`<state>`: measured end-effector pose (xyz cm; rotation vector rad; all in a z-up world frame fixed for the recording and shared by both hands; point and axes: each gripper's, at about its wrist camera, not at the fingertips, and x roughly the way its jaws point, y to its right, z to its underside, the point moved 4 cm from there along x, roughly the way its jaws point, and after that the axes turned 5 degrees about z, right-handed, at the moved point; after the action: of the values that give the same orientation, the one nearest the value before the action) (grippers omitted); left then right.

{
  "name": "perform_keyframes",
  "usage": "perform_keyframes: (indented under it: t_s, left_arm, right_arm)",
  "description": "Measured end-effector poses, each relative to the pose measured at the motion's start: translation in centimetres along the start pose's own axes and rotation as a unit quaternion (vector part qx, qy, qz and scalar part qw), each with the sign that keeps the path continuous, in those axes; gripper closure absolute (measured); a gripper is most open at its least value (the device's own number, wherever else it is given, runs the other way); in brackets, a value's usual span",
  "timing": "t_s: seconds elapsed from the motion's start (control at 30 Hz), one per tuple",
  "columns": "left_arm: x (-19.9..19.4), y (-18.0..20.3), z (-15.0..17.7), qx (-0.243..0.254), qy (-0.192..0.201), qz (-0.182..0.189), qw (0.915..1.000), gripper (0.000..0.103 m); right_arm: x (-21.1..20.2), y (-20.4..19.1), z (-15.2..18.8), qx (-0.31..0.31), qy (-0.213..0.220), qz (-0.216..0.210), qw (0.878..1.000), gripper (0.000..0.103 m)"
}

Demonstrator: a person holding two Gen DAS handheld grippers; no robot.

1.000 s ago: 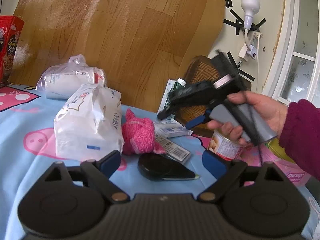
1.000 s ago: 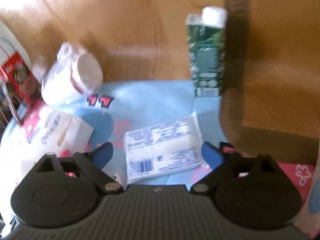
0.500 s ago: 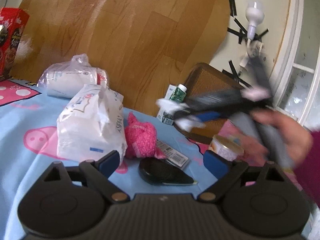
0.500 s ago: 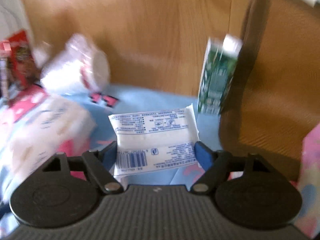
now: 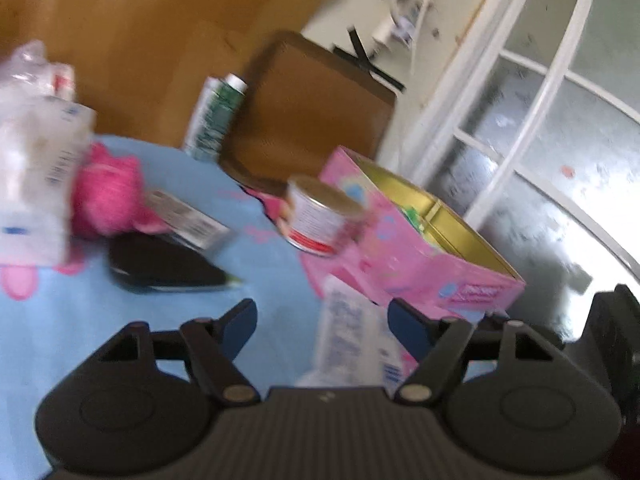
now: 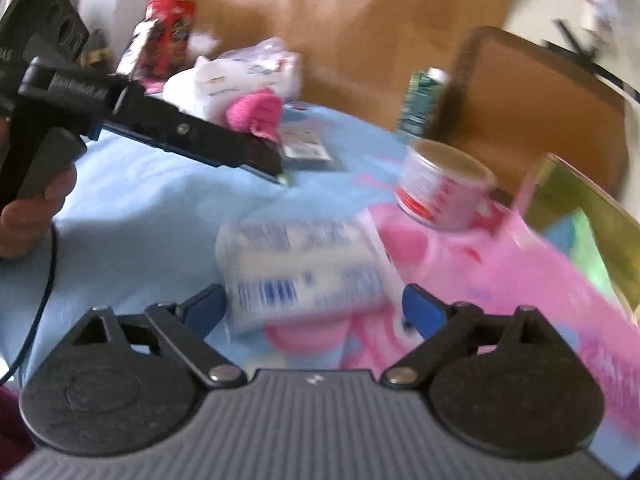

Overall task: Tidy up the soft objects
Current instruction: 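Carry the wet-wipe packet into the pink tin and release it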

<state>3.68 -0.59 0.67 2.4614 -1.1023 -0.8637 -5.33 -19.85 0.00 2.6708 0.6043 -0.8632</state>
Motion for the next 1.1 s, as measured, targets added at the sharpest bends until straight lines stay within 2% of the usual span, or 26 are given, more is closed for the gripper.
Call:
perform_keyframes:
  t_s: [0.1,0.2,0.23,0.27,0.33,0.37,0.5,0.63,0.73,0.83,0.87,0.97,1.03,1.1]
  left_arm:
    - [2.1,1.0,0.0,0.012,-0.033,-0.009,0.9993,0.03]
    - [4.6,1.9,0.9,0.015,-0.081,-0.006,0.9965,0.046]
    - [4.9,2.4,1.2,0.018,-0.078,-0.002,0.9968,0.049]
    - [5.2,2.8,1.4,0.013,-0.091,0.011,0.9957,0.05]
    - [5.1,3.8,1.5,0.018,-0.087,0.001,0.9961,0.051]
    - [4.9,4.4,1.3,0.028,-0.08,-0.001,0.9964,0.051]
    - [4.2,7.4,-0.8,0.054,-0.05,0.022,0.997,0.051]
    - [6.2,11.9,-3.9,0.113,-0.028,0.044,0.9922,0.05]
    - [9.5,14.9,-5.7,0.142,-0.02,0.056,0.9881,0.049]
    - [13.4,17.2,-7.2,0.158,-0.008,0.063,0.9854,0.048]
    - [14.7,17.8,-7.3,0.165,-0.004,0.06,0.9844,0.042]
    - [18.1,18.6,-7.7,0.166,-0.008,0.024,0.9858,0.039]
    - [18.6,17.8,-7.4,0.143,-0.013,0.008,0.9896,0.041]
    - [17.6,16.6,-6.8,0.125,-0.013,0.012,0.9919,0.041]
  right_arm:
    - [-0.6,0.3,1.2,0.048,0.003,-0.008,0.999,0.006]
    - [0.2,-0.1,1.2,0.074,0.006,-0.008,0.997,0.007]
    - [0.6,-0.1,1.0,0.085,0.006,-0.011,0.996,0.007]
    - [0.8,-0.2,0.8,0.089,0.012,-0.01,0.996,0.012]
    - [1.0,-0.7,0.4,0.077,0.025,-0.001,0.997,0.02]
    - [1.0,-0.7,0.4,0.078,0.029,0.019,0.996,0.026]
    - [-0.6,0.4,0.2,0.101,0.073,0.032,0.992,0.028]
    - [-3.7,2.3,-0.5,0.095,0.148,0.088,0.981,0.028]
    - [-5.3,5.3,-0.7,0.101,0.175,0.13,0.971,0.028]
    - [-5.4,9.0,-1.0,0.113,0.178,0.172,0.962,0.028]
    - [-5.2,10.2,-1.0,0.115,0.175,0.185,0.96,0.028]
    - [-3.8,14.4,-1.1,0.128,0.16,0.241,0.949,0.028]
    - [-2.5,17.5,-1.0,0.139,0.136,0.297,0.935,0.027]
    - [-1.5,20.0,-0.3,0.173,0.111,0.321,0.925,0.027]
